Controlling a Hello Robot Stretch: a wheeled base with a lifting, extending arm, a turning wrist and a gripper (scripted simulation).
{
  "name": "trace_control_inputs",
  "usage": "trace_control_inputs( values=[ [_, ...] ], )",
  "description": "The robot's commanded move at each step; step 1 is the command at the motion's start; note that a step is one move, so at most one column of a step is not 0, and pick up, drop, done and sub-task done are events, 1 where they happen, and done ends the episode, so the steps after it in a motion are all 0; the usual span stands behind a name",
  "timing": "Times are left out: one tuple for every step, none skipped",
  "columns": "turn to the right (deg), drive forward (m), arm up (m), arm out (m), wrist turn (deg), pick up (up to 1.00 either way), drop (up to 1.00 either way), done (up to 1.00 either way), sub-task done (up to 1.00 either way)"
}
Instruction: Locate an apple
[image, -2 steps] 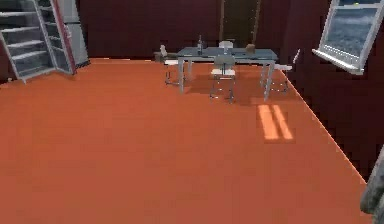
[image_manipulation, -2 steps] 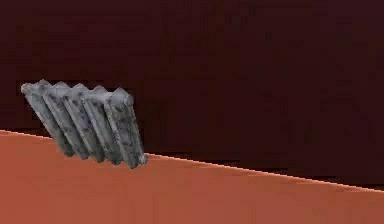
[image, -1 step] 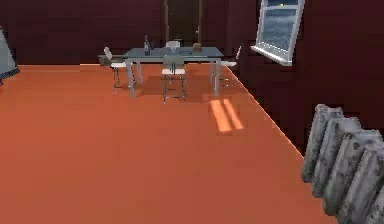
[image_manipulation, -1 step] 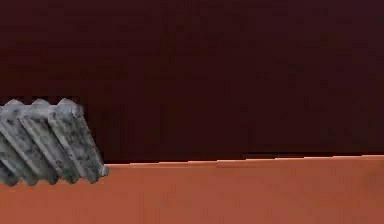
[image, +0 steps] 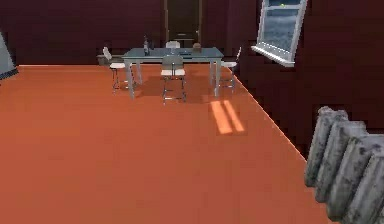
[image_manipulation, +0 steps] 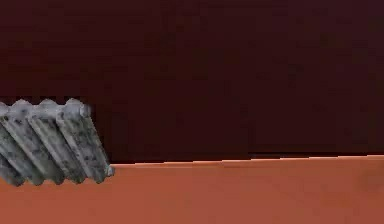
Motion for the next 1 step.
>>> trace_control_inputs(
  values=[
    [-45.0,0.0,0.0,0.0,0.0,0.0,0.0,0.0,0.0]
  ],
)
